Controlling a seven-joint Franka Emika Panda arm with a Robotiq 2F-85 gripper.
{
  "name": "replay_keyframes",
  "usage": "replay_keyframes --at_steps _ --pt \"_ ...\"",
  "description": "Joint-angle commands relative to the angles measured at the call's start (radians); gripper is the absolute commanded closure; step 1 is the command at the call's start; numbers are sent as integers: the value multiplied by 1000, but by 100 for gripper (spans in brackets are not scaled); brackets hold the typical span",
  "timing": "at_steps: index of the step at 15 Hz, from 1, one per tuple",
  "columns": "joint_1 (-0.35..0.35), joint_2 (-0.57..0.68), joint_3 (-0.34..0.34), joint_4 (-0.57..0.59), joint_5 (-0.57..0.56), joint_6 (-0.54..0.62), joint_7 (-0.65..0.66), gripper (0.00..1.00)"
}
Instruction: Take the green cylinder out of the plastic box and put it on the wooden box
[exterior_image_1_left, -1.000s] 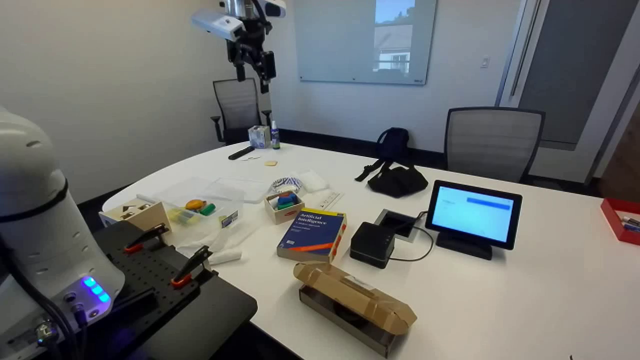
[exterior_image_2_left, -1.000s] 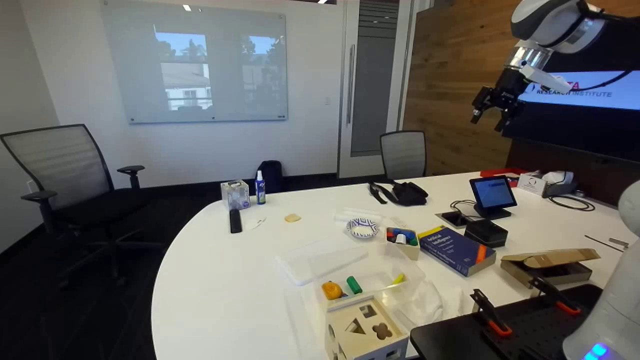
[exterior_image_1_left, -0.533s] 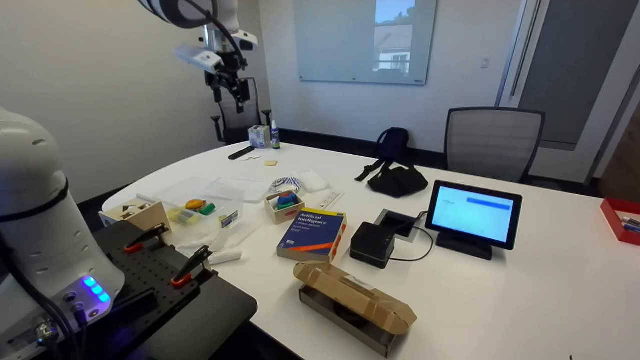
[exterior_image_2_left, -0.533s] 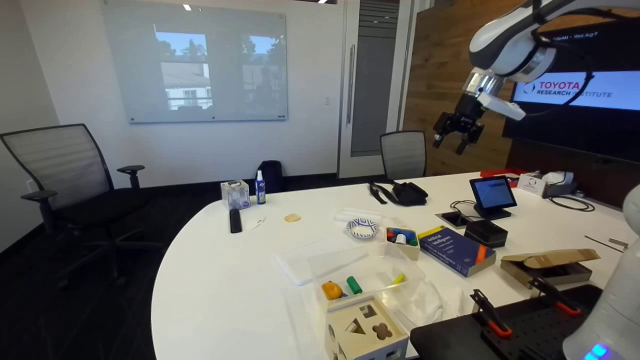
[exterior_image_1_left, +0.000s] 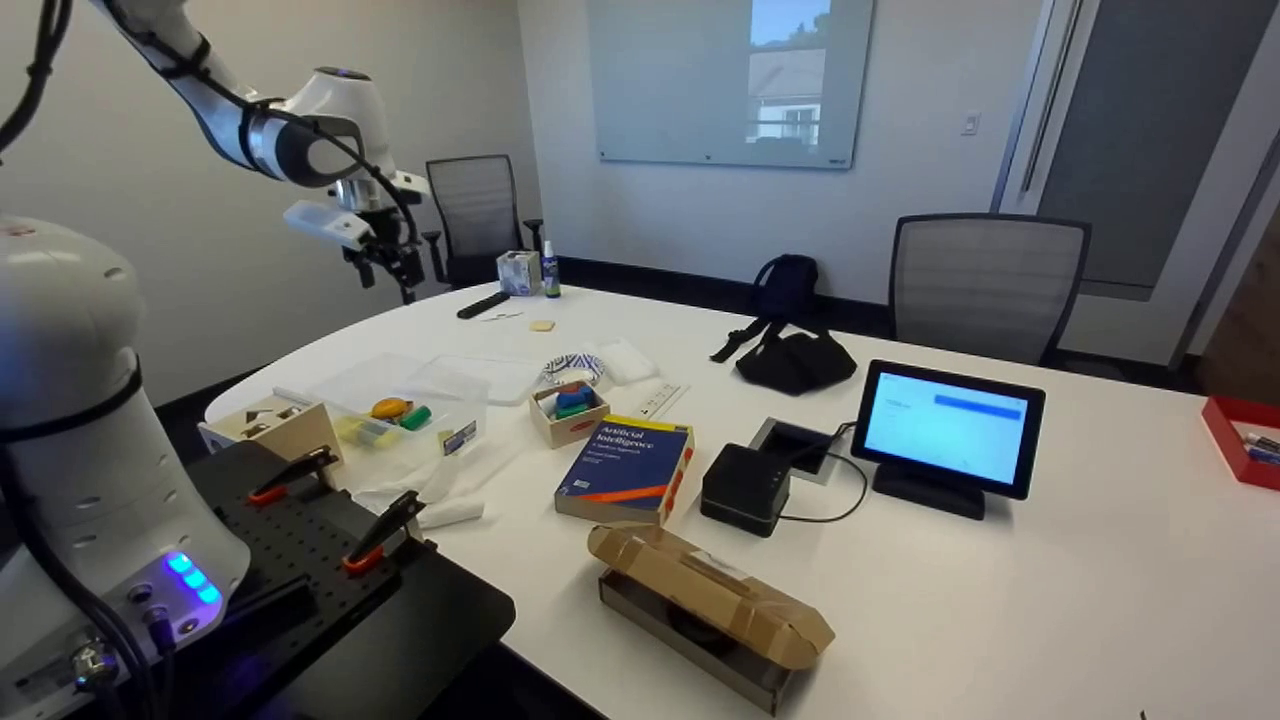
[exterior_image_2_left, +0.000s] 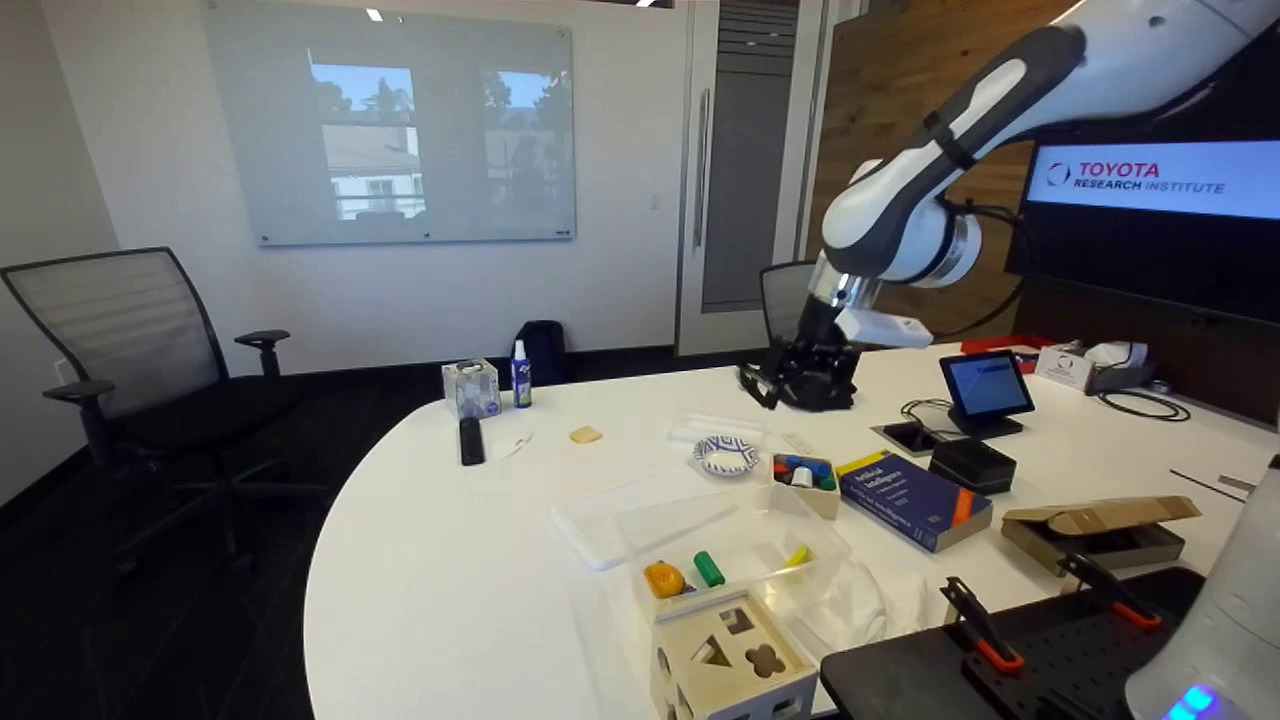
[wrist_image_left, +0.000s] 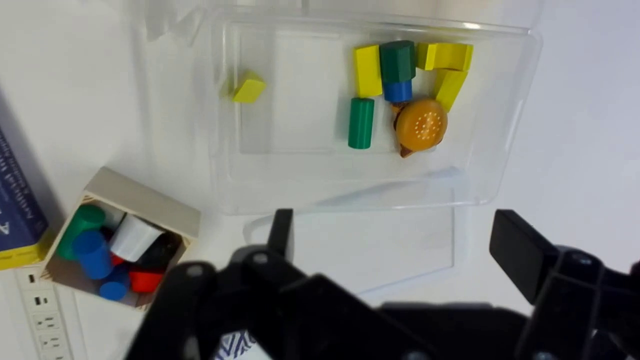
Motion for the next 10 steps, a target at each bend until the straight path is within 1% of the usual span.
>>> replay_keyframes --at_steps 1,2,3,4,5,6,7,8,10 --pt "39 246 67 43 -41 213 118 0" --pt "49 319 74 57 -74 277 158 0" --pt "65 386 63 66 -125 342 210 0" --pt "102 457 22 82 -186 410 266 0" --pt "152 528 -31 114 -227 452 307 0" --pt "197 597 -76 153 -239 484 329 0" --pt "231 662 -106 198 -233 499 341 0" --pt "250 714 -121 241 -220 505 347 0" --pt "271 790 -129 318 -200 483 355 0"
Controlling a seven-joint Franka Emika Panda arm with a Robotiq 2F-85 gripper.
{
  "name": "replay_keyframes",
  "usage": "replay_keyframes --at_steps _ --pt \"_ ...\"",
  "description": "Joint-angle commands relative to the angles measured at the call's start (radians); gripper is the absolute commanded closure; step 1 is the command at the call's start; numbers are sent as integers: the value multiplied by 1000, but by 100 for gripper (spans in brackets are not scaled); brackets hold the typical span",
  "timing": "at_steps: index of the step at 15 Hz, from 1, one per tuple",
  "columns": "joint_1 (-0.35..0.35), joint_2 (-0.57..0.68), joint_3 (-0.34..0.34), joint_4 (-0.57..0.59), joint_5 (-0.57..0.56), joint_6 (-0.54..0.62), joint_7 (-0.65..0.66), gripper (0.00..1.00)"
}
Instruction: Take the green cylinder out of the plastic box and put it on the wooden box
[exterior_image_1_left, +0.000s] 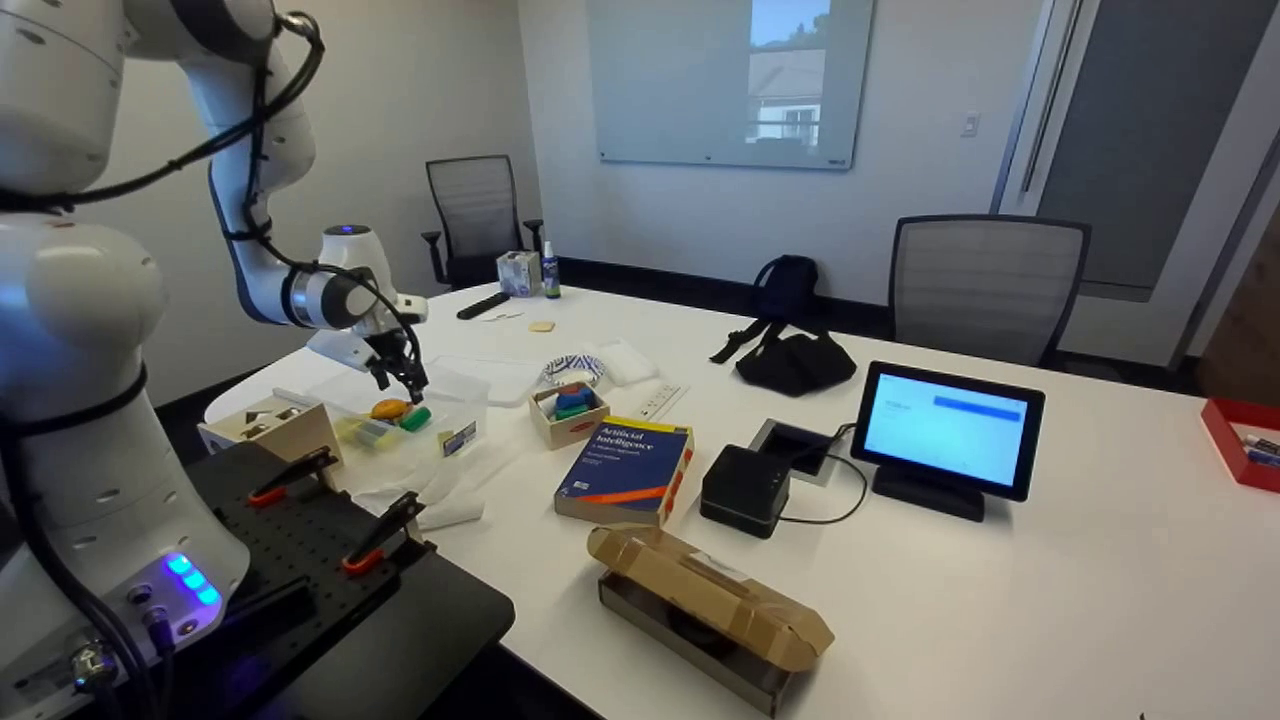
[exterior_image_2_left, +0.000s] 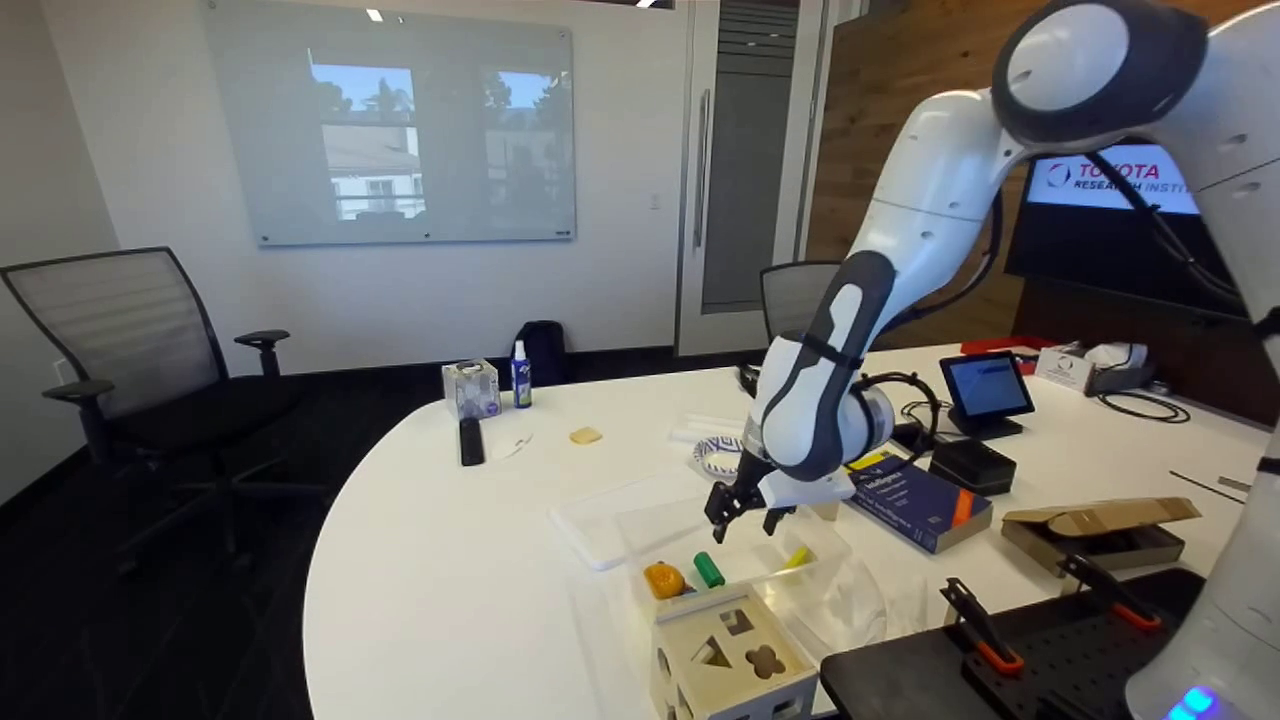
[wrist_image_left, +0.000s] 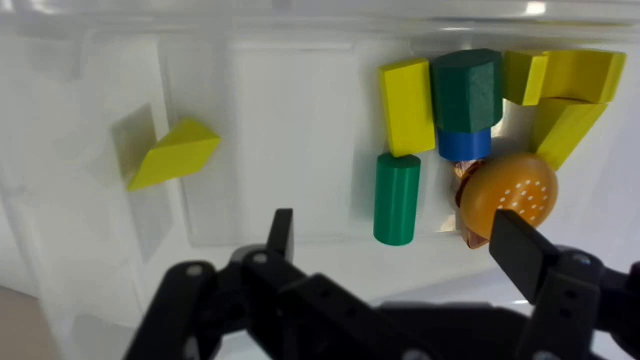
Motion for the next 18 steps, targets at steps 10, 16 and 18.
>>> replay_keyframes --at_steps 10,16,18 --pt "127 303 -85 329 34 -24 38 32" --pt "137 336 -92 355 41 -30 38 80" --pt "131 322 -88 349 41 -36 33 91"
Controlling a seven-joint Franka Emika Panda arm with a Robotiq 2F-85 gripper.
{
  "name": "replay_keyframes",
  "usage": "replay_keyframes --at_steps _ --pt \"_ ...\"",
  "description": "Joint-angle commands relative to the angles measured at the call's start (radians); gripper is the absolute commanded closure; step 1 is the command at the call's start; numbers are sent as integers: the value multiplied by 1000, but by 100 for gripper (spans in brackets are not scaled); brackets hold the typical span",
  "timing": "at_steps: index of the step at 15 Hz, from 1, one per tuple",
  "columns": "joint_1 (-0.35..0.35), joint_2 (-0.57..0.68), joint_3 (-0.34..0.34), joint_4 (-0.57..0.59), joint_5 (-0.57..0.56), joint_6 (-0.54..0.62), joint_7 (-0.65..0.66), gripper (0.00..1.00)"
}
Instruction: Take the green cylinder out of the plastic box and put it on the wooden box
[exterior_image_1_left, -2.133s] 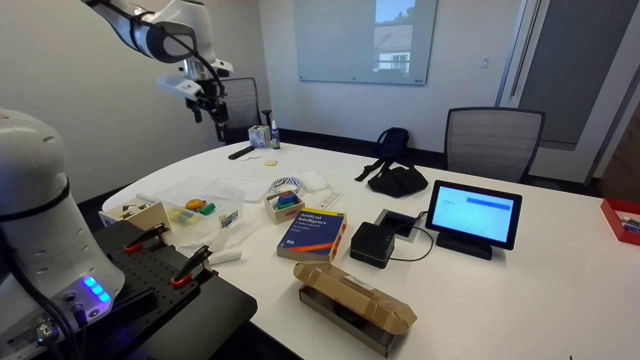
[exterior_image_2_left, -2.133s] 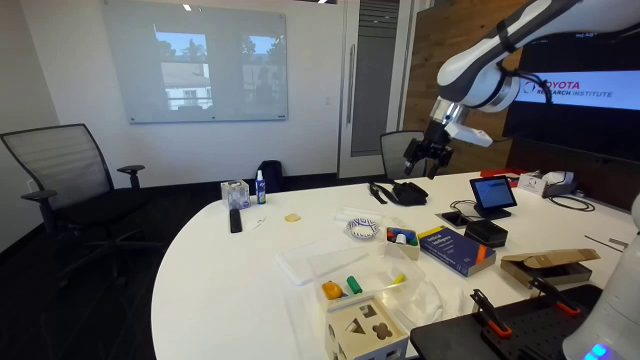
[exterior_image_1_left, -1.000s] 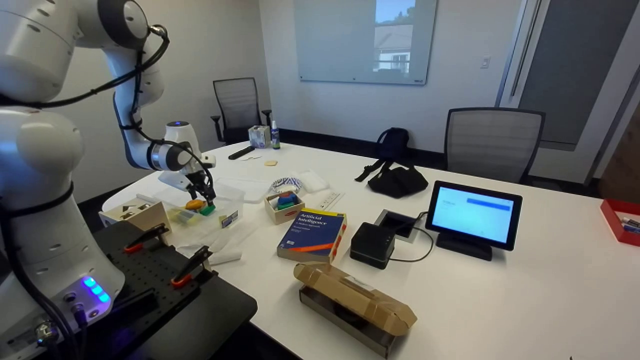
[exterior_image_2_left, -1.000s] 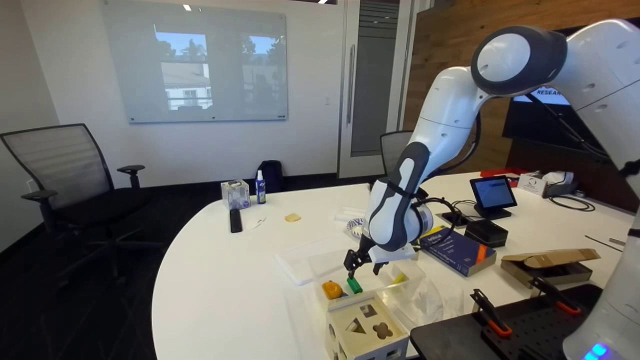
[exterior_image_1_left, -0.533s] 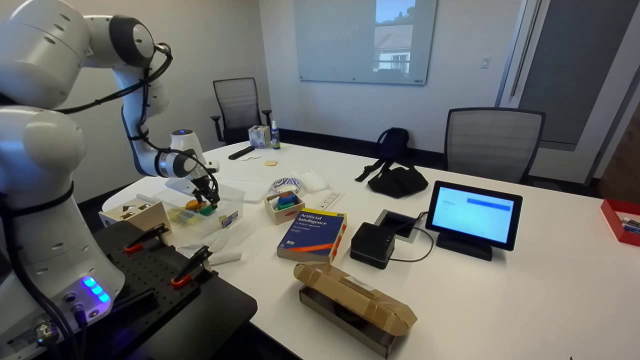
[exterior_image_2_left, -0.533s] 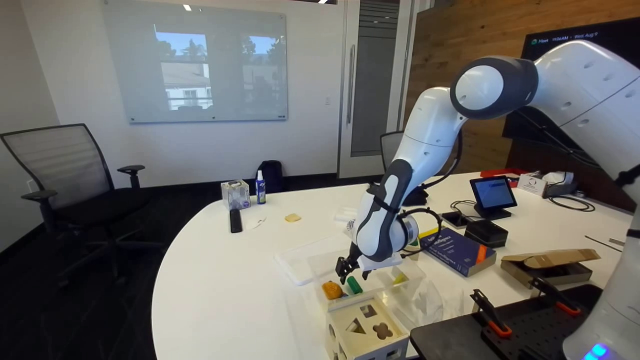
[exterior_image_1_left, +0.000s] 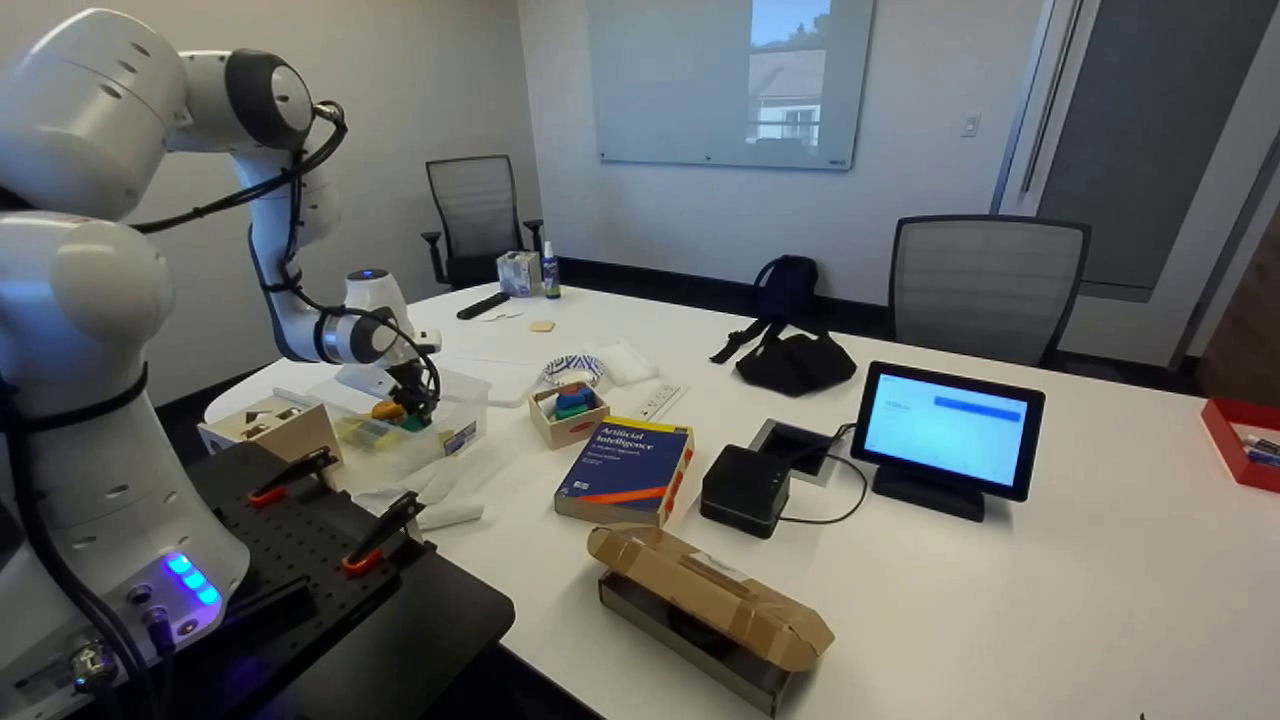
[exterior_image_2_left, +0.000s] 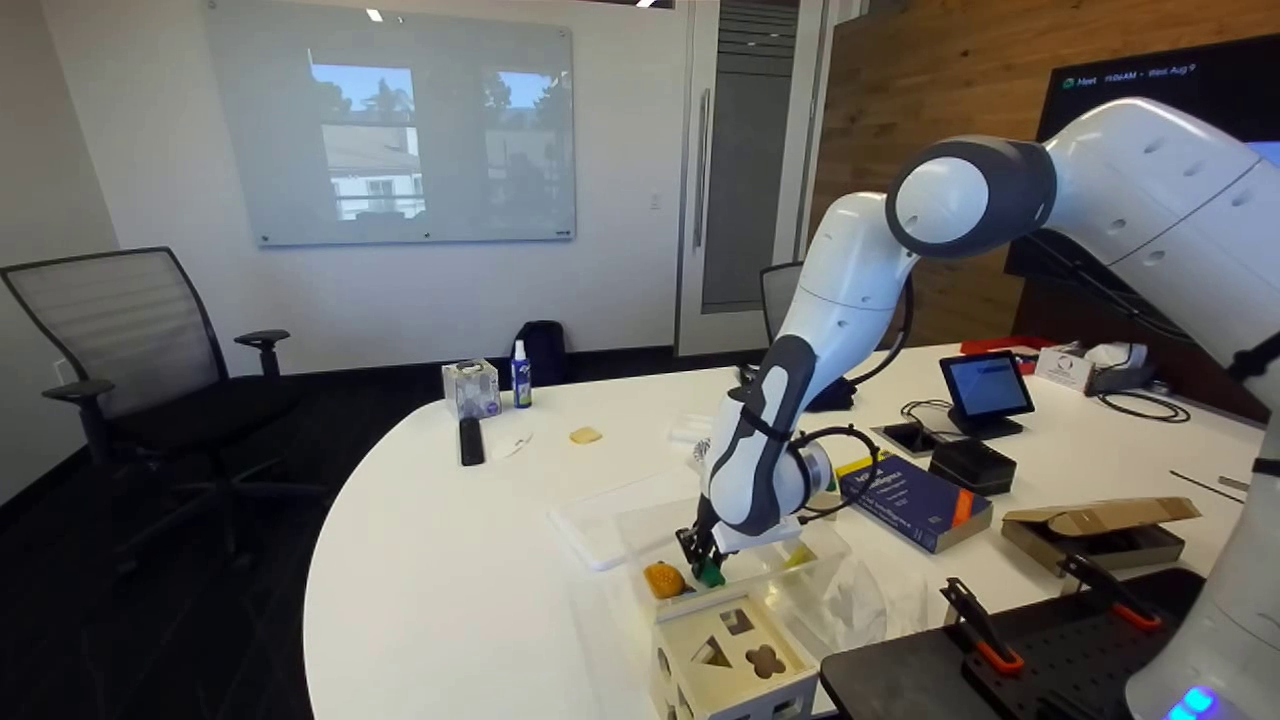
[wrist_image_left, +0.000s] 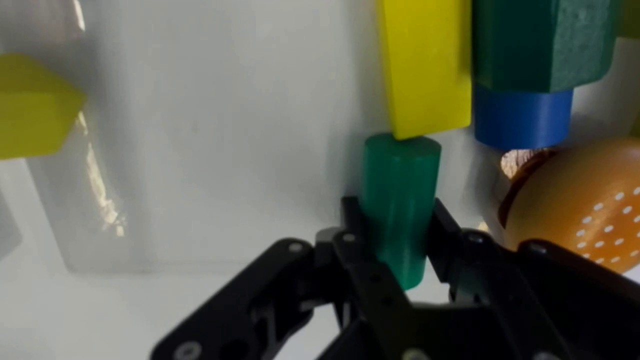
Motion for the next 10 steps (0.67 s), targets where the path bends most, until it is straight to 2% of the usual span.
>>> replay_keyframes --at_steps 1,2,8,10 --pt "17 -32 -10 4 13 -70 22 91" --pt "18 -56 -13 -6 10 -102 22 91" --pt "-113 -336 58 -123 -68 -346 -58 91" --pt "-139 -417 31 -142 -69 -339 -18 91"
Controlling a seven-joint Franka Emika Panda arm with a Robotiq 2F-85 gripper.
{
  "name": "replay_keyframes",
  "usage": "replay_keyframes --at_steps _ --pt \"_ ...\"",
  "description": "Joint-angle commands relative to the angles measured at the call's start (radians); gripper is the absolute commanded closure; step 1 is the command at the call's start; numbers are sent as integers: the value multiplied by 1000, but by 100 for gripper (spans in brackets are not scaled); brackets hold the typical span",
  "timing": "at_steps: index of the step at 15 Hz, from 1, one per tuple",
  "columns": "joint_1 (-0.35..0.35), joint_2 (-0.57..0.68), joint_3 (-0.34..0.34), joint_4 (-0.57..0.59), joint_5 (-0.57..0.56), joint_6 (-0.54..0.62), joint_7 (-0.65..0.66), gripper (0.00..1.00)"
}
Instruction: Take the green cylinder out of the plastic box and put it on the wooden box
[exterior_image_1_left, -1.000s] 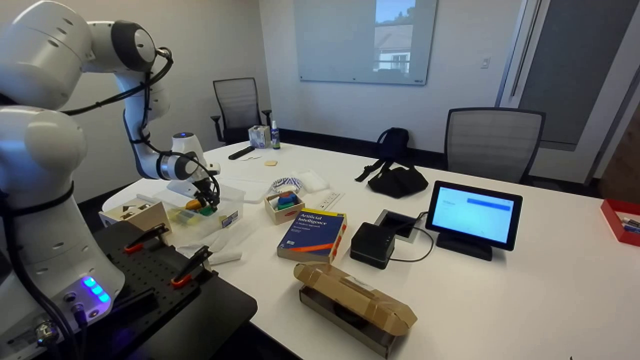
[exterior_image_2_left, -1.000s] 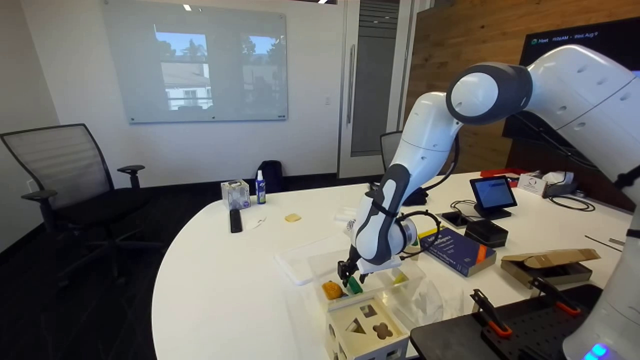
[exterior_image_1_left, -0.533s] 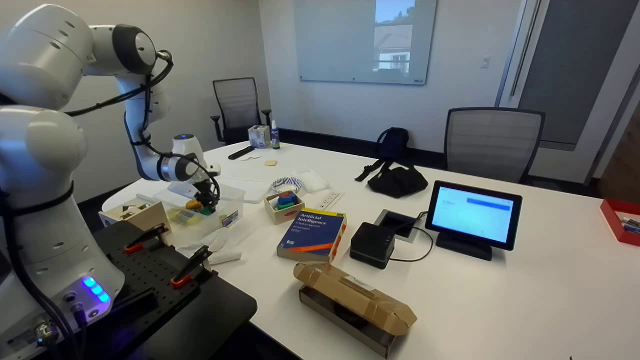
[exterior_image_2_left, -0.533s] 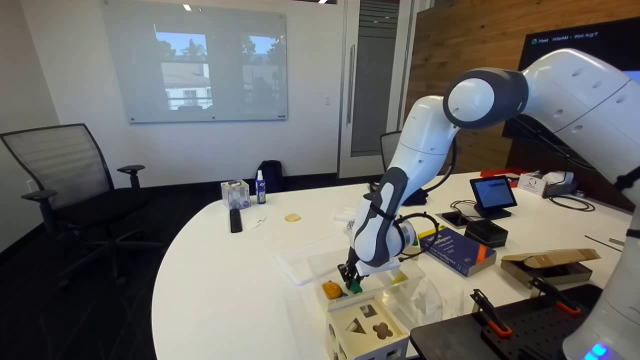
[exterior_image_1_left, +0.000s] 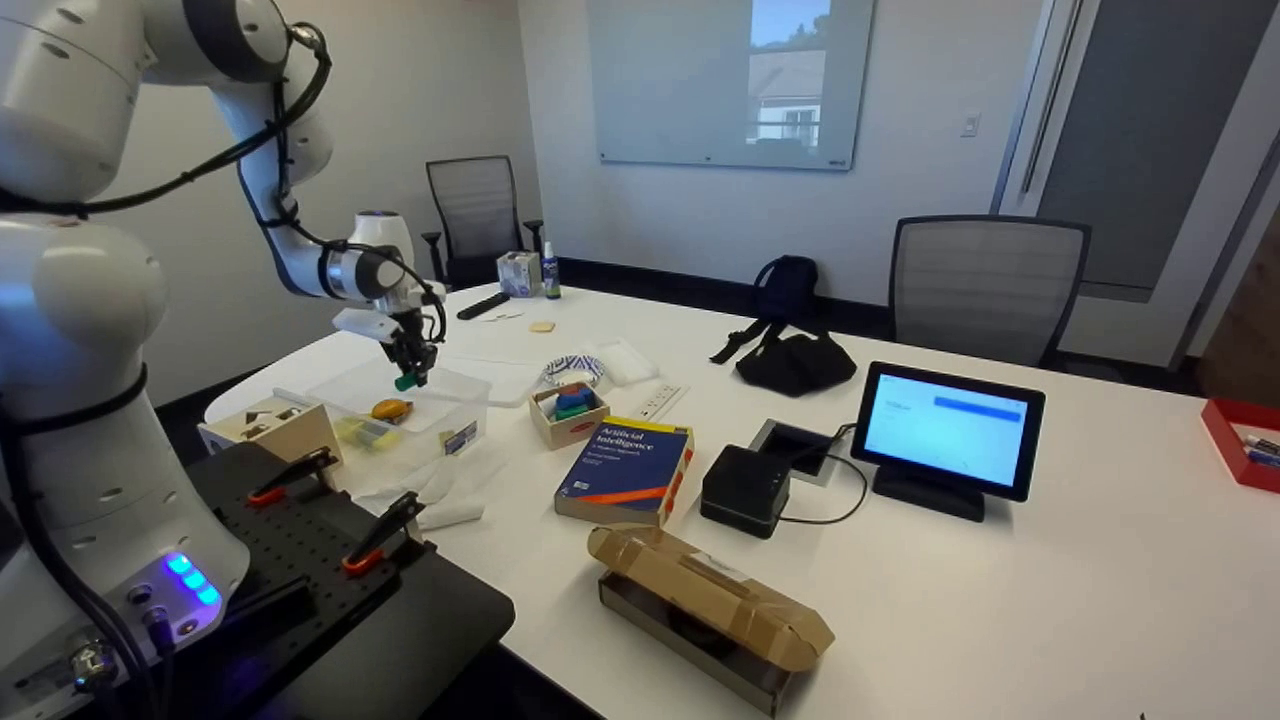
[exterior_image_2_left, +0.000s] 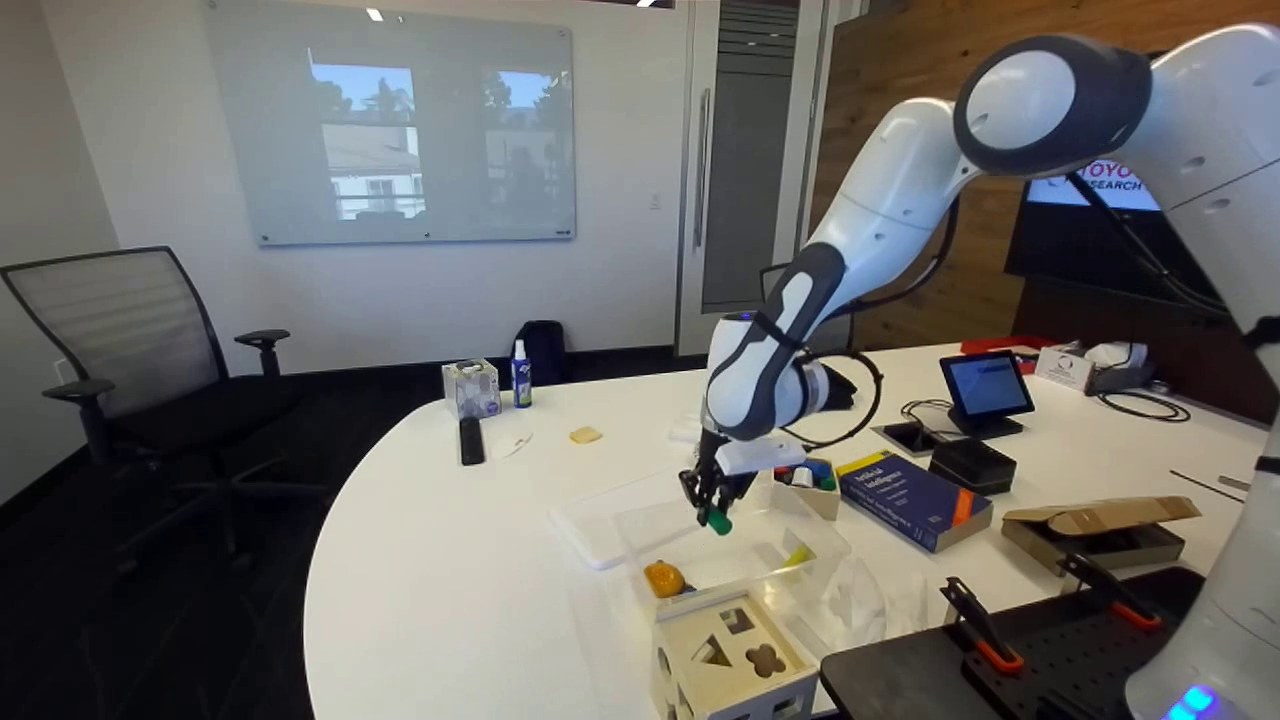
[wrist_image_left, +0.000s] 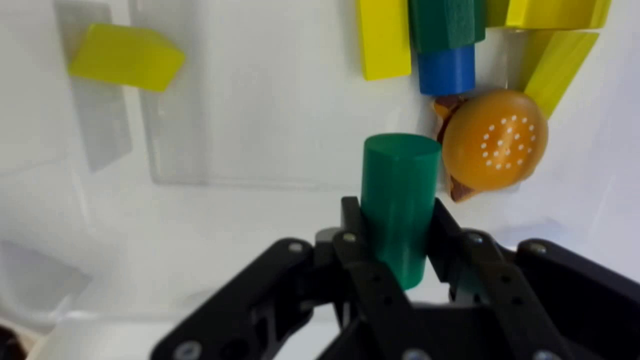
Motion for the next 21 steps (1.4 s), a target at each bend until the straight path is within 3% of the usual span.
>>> replay_keyframes --at_steps 1,4,7,11,21 --pt "-75 -179 -25 -85 -14 5 41 91" --pt "-148 -164 -91 -23 -15 42 77 91" --pt "-167 -88 -188 43 -30 101 147 91" --pt "-103 46 -319 140 -24 108 281 91" --pt "16 291 -432 333 -21 32 483 91"
